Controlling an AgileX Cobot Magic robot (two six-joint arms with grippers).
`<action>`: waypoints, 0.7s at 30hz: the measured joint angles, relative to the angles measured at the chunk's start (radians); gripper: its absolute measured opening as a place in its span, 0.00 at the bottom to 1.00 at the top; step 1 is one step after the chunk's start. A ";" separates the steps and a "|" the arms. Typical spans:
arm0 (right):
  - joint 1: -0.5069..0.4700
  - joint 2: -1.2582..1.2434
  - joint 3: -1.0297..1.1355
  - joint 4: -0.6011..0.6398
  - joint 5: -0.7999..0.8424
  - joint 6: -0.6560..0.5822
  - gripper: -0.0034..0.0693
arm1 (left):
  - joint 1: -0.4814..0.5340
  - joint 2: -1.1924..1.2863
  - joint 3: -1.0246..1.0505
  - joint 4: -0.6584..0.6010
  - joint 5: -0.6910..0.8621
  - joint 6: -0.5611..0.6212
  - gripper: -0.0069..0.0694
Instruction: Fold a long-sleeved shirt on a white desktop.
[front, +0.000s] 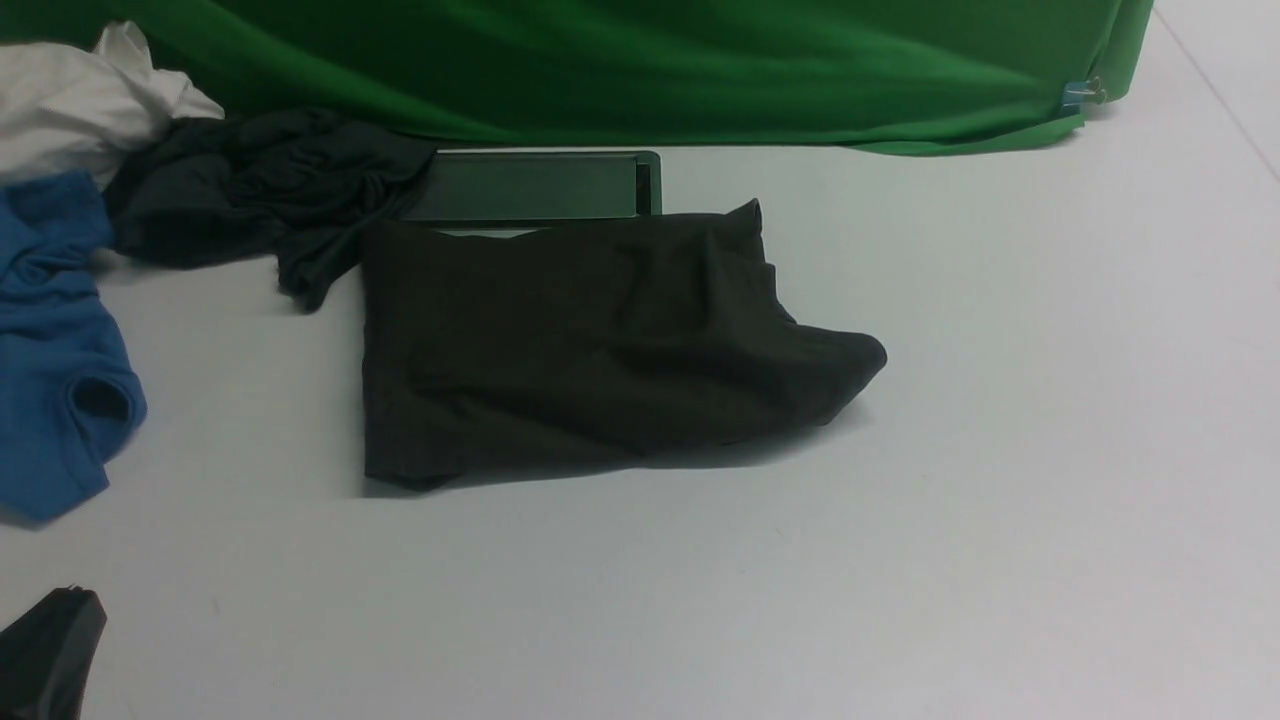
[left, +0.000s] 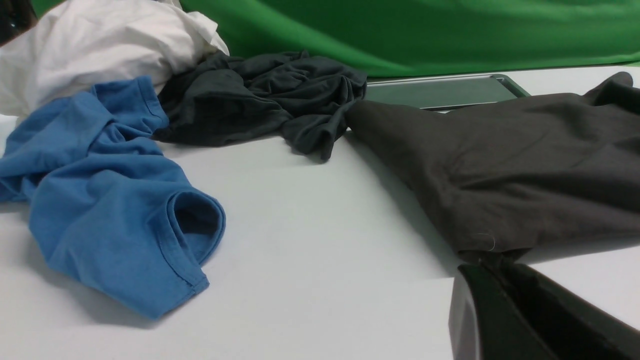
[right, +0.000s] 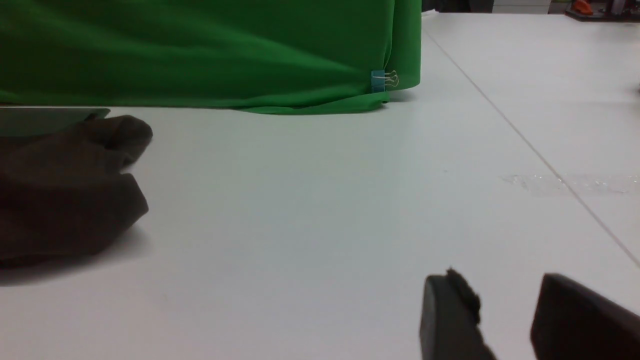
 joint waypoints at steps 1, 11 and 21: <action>0.000 0.000 0.000 0.000 0.000 0.000 0.38 | 0.000 0.000 0.000 0.000 0.000 0.000 0.12; 0.000 0.000 0.000 0.000 0.000 0.000 0.38 | 0.000 0.000 0.000 0.000 0.000 0.001 0.12; 0.000 0.000 0.000 0.000 0.000 0.000 0.38 | 0.000 0.000 0.000 0.000 0.000 0.001 0.12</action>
